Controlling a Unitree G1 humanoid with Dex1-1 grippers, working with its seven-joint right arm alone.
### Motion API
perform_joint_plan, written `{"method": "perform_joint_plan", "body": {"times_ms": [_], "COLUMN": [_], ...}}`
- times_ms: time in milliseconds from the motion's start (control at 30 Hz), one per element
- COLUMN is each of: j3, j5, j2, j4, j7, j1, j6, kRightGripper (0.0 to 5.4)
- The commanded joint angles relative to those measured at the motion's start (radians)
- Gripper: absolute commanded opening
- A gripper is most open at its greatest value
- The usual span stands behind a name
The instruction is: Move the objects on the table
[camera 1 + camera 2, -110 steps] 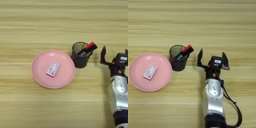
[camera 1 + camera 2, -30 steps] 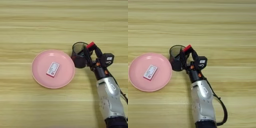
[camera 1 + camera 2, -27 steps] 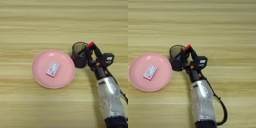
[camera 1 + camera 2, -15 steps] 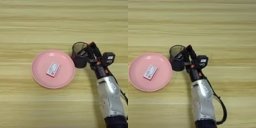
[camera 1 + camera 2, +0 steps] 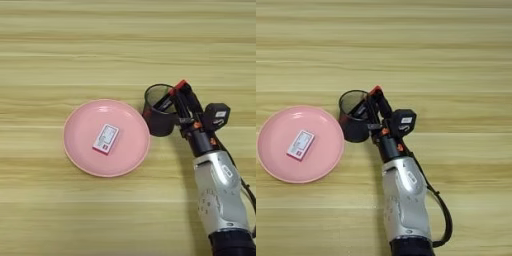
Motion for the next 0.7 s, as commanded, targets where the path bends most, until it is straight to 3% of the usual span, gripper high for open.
{"method": "perform_joint_plan", "body": {"times_ms": [33,700], "j3": [0.008,0.011], "j5": [0.006,0.045], "j2": [-0.005,0.005], "j4": [-0.091,-0.192], "j7": [0.015,0.043], "j1": [-0.022,-0.002], "j6": [-0.023,-0.029], "kRightGripper": [1.05,1.04]}}
